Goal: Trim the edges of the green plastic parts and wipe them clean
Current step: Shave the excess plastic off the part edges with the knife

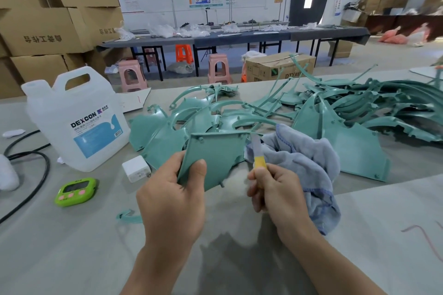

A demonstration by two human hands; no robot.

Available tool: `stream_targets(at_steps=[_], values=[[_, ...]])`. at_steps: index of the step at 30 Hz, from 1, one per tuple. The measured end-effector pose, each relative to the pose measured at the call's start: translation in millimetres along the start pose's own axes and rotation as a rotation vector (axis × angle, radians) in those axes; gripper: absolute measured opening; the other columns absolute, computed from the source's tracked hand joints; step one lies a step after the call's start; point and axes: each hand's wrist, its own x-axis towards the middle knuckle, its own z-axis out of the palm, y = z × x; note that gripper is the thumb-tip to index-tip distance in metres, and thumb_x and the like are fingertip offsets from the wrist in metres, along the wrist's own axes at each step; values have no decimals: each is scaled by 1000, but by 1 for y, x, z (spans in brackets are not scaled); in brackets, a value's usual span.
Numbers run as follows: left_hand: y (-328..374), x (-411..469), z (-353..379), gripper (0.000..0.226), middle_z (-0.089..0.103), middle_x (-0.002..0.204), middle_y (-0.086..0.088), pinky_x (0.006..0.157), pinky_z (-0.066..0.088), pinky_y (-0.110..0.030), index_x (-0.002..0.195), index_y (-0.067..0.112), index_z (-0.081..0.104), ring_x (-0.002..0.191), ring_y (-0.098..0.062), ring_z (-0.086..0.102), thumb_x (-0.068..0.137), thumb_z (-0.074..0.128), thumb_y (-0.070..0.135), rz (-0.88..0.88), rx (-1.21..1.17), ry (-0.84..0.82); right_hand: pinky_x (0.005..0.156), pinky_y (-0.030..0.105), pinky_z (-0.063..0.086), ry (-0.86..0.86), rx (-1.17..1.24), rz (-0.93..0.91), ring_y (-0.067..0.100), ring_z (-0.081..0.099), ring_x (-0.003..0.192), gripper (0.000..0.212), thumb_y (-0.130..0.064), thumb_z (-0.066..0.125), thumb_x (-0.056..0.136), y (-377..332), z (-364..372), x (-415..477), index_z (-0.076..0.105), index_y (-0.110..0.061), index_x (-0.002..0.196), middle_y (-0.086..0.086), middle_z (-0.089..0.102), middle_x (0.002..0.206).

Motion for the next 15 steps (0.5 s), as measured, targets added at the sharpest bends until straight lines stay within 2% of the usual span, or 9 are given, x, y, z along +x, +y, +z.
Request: stream_targets(at_steps=[4,6,8,11,15], values=[[1,-4,0,31,52,65,20,54,31,-9,65,40,42,60,3,46,86,64,34,58,-16,16,39,27,26,-174,458,84,21,37,41,34,-11,49,103,-11,-4,-5,68,-7,75,17,55,58],[1,-5,1,30,54,66,24,56,32,-6,69,40,42,61,6,48,86,66,31,82,-15,15,40,27,23,-245,578,144,20,30,39,31,-12,49,101,-14,-6,-7,66,-4,76,17,50,56],[2,-6,1,25,55,68,25,57,32,-4,73,40,44,63,8,49,86,64,33,91,-19,18,42,28,23,-284,581,200,18,26,35,30,-13,49,100,-16,-9,-7,65,-3,76,16,46,56],[-2,-4,1,15,56,71,28,59,32,-2,78,39,49,65,10,49,87,61,36,86,1,19,43,26,22,-332,443,307,16,24,33,30,-12,48,102,-13,-11,-7,63,-3,78,15,46,56],[-9,-2,1,24,55,68,33,59,32,-2,73,40,48,65,12,50,87,64,27,34,15,-5,40,22,23,-393,273,419,14,24,31,29,-13,48,103,-9,-11,-9,61,-1,80,14,46,55]])
